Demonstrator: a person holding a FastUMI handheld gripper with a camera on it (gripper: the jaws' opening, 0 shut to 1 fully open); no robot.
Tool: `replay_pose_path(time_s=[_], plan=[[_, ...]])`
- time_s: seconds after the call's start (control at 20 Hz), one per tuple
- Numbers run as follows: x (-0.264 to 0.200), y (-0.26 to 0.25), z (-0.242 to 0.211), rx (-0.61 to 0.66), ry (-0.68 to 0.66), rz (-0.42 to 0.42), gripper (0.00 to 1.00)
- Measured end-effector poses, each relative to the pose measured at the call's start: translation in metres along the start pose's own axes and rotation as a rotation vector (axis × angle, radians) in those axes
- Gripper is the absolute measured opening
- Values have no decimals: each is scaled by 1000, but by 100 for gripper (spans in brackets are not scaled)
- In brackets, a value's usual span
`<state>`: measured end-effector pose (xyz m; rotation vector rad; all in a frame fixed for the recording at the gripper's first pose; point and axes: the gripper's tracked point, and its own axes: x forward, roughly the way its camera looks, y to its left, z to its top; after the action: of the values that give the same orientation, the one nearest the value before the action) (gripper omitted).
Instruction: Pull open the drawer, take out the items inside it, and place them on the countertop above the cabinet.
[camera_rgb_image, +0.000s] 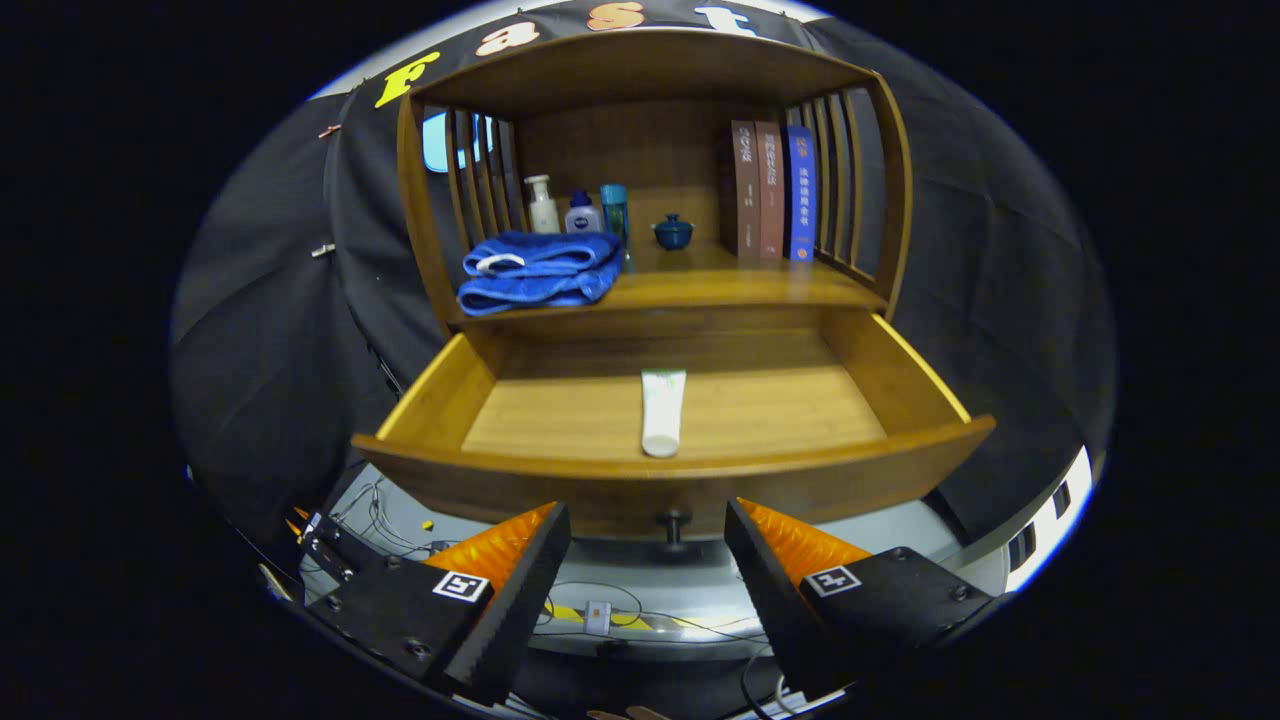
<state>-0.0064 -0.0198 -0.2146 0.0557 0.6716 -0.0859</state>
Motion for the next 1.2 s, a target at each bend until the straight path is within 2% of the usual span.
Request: replay_pose_path(time_s=[0.25, 0.45, 0.7, 0.85, 1.05, 1.2], plan=[[61, 3, 41, -17, 101, 20, 99], [118, -1, 48, 14, 229, 9, 99], [176, -14, 13, 24, 456, -27, 99], [191, -21, -7, 59, 561, -49, 99], [200, -26, -29, 43, 661, -79, 98], [203, -34, -33, -8, 717, -101, 86]])
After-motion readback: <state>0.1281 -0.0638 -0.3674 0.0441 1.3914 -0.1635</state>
